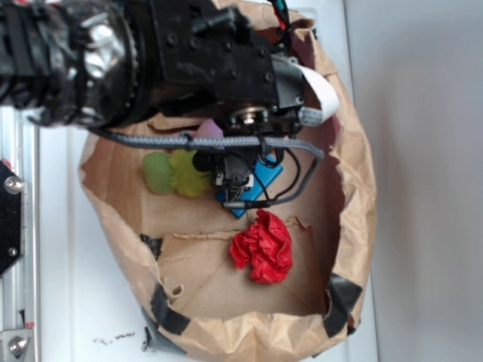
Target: Grab the pink bunny.
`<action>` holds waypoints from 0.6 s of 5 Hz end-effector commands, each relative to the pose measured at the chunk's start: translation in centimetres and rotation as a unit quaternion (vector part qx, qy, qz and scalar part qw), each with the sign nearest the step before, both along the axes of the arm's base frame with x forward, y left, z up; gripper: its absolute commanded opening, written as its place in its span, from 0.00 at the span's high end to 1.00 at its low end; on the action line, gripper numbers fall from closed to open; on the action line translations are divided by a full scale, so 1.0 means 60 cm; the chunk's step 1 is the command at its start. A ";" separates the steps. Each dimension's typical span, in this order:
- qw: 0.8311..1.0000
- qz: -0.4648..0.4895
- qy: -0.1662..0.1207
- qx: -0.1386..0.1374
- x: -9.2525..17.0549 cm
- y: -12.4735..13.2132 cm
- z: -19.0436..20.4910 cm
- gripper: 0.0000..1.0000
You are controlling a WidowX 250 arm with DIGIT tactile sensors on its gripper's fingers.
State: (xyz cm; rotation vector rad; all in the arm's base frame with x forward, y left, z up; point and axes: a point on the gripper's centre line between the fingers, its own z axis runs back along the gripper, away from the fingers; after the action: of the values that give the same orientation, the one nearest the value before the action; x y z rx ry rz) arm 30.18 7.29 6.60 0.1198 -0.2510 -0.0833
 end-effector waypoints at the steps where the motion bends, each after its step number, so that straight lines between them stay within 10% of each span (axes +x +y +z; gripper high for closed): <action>1: 0.998 -0.044 -0.027 0.023 0.011 -0.019 0.012 0.00; 3: 0.997 -0.063 -0.017 0.039 0.003 -0.050 -0.014 0.00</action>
State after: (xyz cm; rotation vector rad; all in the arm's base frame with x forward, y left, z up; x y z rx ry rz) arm 29.69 5.01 4.86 0.1855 -0.2618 -0.2115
